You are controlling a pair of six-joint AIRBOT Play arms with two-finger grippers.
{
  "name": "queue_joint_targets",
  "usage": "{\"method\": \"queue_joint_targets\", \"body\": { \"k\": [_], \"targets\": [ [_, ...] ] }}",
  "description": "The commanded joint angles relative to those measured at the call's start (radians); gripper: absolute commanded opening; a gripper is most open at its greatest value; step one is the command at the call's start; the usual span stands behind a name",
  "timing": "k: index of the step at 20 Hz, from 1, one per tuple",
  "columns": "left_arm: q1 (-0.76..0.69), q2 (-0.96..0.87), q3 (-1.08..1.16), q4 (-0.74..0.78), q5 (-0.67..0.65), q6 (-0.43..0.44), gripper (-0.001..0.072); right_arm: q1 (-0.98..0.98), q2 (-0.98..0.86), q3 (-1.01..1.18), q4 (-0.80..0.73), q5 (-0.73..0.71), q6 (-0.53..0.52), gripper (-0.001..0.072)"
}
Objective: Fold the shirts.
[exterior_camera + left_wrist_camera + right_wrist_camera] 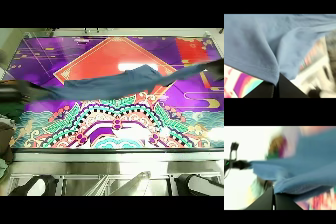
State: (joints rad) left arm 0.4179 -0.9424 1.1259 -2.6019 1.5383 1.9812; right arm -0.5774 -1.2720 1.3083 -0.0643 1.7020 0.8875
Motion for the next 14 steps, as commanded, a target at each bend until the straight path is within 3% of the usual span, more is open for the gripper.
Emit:
{"method": "queue_joint_targets", "body": {
  "k": [1,4,7,10,12,14],
  "targets": [
    [0.211,0.195,0.265,-0.044,0.043,0.045,0.0019,-0.075,0.349,0.0,0.191,-0.183,-0.11,0.0016],
    [0.309,0.252,0.489,-0.041,-0.029,0.045,0.0019,-0.211,0.589,0.002,0.192,-0.381,-0.137,0.0013],
    [0.272,0.177,0.723,-0.033,-0.034,0.016,0.0019,-0.264,0.694,0.013,0.192,-0.576,-0.21,0.0014],
    [0.168,0.031,0.943,0.079,-0.029,-0.052,0.0019,-0.264,0.651,0.134,0.155,-0.669,-0.267,0.0013],
    [0.126,-0.039,0.977,0.225,-0.03,-0.115,0.002,-0.264,0.575,0.224,0.063,-0.674,-0.21,0.0014],
    [0.122,-0.087,0.895,0.246,0.011,-0.117,0.002,-0.26,0.481,0.248,-0.007,-0.611,-0.112,0.0014]
  ]
}}
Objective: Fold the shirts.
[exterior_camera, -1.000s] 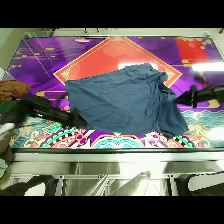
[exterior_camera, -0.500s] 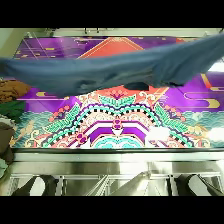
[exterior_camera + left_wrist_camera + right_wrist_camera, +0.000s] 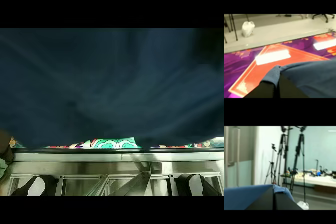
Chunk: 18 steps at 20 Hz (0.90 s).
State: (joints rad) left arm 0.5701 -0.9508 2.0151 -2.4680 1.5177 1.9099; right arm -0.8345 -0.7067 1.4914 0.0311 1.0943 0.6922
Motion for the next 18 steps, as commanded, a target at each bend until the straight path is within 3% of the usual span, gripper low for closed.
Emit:
{"method": "queue_joint_targets", "body": {
  "k": [1,4,6,12,15,18],
  "targets": [
    [-0.031,-0.102,-0.051,0.11,0.062,-0.045,0.002,0.001,-0.144,0.065,-0.124,0.066,0.126,0.0014],
    [-0.059,-0.194,-0.226,0.109,0.117,-0.02,0.002,0.094,-0.323,0.006,-0.134,0.271,0.146,0.0014],
    [-0.101,-0.272,-0.323,0.11,0.114,0.02,0.002,0.189,-0.404,-0.082,-0.152,0.286,0.126,0.0014],
    [-0.172,-0.603,-0.437,0.112,0.003,0.109,0.002,0.42,-0.689,-0.283,-0.23,-0.011,0.006,0.0014],
    [-0.196,-0.816,-0.345,0.111,-0.005,0.113,0.0019,0.478,-0.866,-0.283,-0.219,-0.133,-0.007,0.0014],
    [-0.227,-1.003,-0.201,0.111,-0.004,0.082,0.0019,0.489,-0.999,-0.283,-0.134,-0.153,-0.016,0.0014]
  ]
}}
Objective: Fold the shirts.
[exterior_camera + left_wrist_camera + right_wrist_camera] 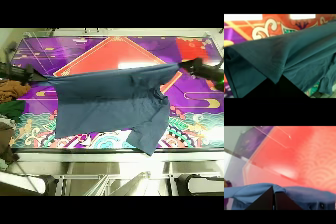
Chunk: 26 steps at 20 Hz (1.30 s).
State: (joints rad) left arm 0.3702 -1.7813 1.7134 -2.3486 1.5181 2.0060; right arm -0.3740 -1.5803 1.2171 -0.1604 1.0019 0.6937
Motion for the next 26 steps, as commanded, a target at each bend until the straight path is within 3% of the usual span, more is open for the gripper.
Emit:
{"method": "queue_joint_targets", "body": {
  "k": [1,5,11,20,21,22,23,24,26],
  "targets": [
    [-0.032,-0.22,0.146,-0.009,-0.002,-0.029,0.0019,0.026,-0.153,-0.009,0.073,-0.06,-0.018,0.0014],
    [-0.036,-0.359,0.301,-0.007,0.116,-0.113,0.0019,0.026,-0.182,-0.009,0.013,0.071,0.006,0.0014],
    [-0.029,-0.371,0.182,0.0,0.211,-0.175,0.0016,0.027,-0.182,-0.01,-0.28,0.108,0.191,0.0014],
    [-0.036,-0.37,0.095,0.0,0.166,-0.175,0.0016,0.029,-0.226,-0.01,-0.3,0.044,0.197,0.0017],
    [-0.036,-0.37,0.095,0.0,0.172,-0.179,0.004,0.028,-0.225,-0.01,-0.301,0.054,0.197,0.0043],
    [-0.035,-0.37,0.095,0.0,0.191,-0.19,0.0311,0.026,-0.217,-0.008,-0.301,0.069,0.197,0.0212],
    [-0.03,-0.37,0.095,-0.001,0.221,-0.221,0.0656,0.015,-0.201,-0.008,-0.304,0.089,0.197,0.0308],
    [-0.026,-0.37,0.094,-0.002,0.255,-0.277,0.0718,-0.003,-0.18,-0.008,-0.312,0.111,0.198,0.0308],
    [-0.019,-0.352,0.077,0.0,0.325,-0.339,0.0718,-0.057,-0.121,-0.008,-0.358,0.166,0.247,0.0314]
  ]
}}
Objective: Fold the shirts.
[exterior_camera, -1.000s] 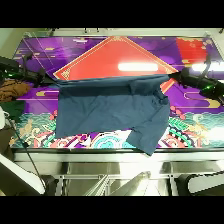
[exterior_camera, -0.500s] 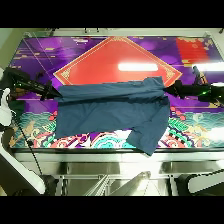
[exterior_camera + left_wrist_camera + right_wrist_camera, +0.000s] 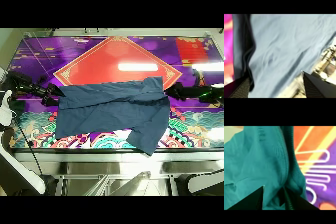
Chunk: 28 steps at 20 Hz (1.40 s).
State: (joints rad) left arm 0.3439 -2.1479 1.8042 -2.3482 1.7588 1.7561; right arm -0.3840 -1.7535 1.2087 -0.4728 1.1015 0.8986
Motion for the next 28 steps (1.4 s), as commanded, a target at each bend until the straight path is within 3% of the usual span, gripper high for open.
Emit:
{"method": "queue_joint_targets", "body": {
  "k": [1,2,3,5,8,13,17,19,20,21,22,23,28],
  "targets": [
    [0.012,0.055,-0.057,0.001,0.08,-0.09,0.0717,-0.079,0.086,0.0,-0.1,0.095,0.085,0.0432],
    [0.017,0.098,-0.104,0.003,0.08,-0.09,0.0716,-0.106,0.117,0.0,-0.157,0.122,0.118,0.049],
    [0.022,0.154,-0.166,0.02,0.076,-0.089,0.0716,-0.133,0.148,-0.001,-0.206,0.154,0.132,0.0489],
    [0.027,0.293,-0.316,0.193,0.047,-0.089,0.0715,-0.171,0.203,-0.023,-0.247,0.19,0.137,0.0487],
    [0.053,0.53,-0.598,0.447,-0.122,-0.101,0.0699,-0.194,0.262,-0.098,-0.249,0.177,0.119,0.0487],
    [0.07,0.675,-0.935,0.426,-0.3,-0.084,0.0698,-0.192,0.267,-0.142,-0.204,0.201,0.096,0.0487],
    [0.023,0.618,-0.988,0.204,-0.396,0.039,0.0697,-0.192,0.268,-0.142,-0.143,0.244,0.088,0.0487],
    [-0.014,0.568,-0.957,0.183,-0.406,0.051,0.0679,-0.193,0.268,-0.142,-0.14,0.272,0.09,0.0487],
    [-0.03,0.542,-0.933,0.18,-0.399,0.054,0.0559,-0.195,0.268,-0.142,-0.14,0.29,0.092,0.0486],
    [-0.046,0.519,-0.906,0.179,-0.385,0.054,0.05,-0.197,0.269,-0.143,-0.145,0.306,0.106,0.0487],
    [-0.061,0.504,-0.88,0.178,-0.369,0.054,0.0323,-0.206,0.27,-0.148,-0.156,0.315,0.134,0.0485],
    [-0.076,0.495,-0.851,0.179,-0.35,0.07,0.0038,-0.223,0.277,-0.165,-0.167,0.318,0.169,0.0483],
    [-0.095,0.499,-0.76,0.18,-0.261,0.102,0.0019,-0.287,0.423,-0.422,-0.338,0.187,0.369,0.0466]
  ]
}}
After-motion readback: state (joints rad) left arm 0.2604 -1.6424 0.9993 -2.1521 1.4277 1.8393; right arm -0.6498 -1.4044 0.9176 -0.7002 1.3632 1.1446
